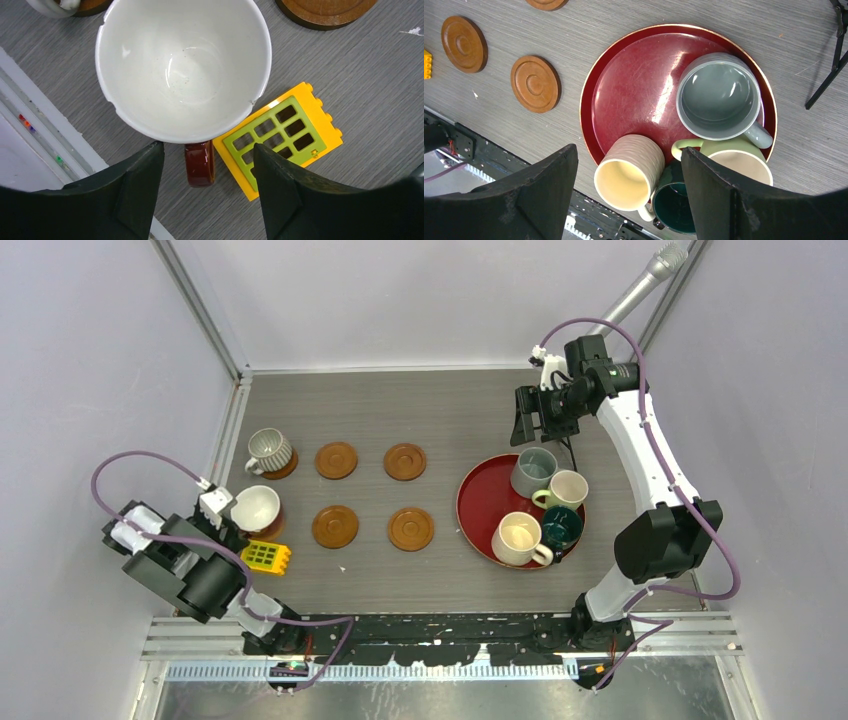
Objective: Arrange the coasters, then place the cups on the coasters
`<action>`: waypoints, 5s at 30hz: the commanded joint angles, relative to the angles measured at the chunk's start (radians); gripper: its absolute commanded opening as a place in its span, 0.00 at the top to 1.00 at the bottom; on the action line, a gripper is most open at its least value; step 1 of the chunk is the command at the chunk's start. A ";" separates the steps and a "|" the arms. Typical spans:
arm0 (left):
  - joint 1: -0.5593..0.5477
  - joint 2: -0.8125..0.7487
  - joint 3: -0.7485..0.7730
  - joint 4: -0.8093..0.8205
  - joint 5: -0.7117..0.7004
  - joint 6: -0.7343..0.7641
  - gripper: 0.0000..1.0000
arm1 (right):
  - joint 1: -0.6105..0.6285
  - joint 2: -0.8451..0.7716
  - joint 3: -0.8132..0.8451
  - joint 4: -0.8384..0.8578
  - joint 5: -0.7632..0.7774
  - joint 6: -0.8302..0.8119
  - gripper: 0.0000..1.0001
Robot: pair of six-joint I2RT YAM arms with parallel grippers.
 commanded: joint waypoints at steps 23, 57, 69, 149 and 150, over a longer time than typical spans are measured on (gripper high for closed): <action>-0.237 -0.181 0.342 -0.154 -0.159 -0.360 0.16 | -0.008 -0.144 -0.095 0.031 -0.055 -0.040 0.20; -1.667 0.102 0.621 0.372 -0.727 -1.557 0.00 | -0.341 -0.065 -0.192 -0.158 0.031 -0.297 0.20; -1.923 0.136 0.483 0.678 -0.780 -1.767 0.00 | -0.413 -0.107 -0.236 -0.211 -0.098 -0.346 0.20; -2.133 0.268 0.304 0.987 -1.255 -1.903 0.00 | -0.416 -0.231 -0.319 -0.224 -0.098 -0.336 0.20; -2.131 0.263 0.300 0.988 -1.246 -1.895 0.00 | -0.416 -0.231 -0.318 -0.226 -0.098 -0.335 0.20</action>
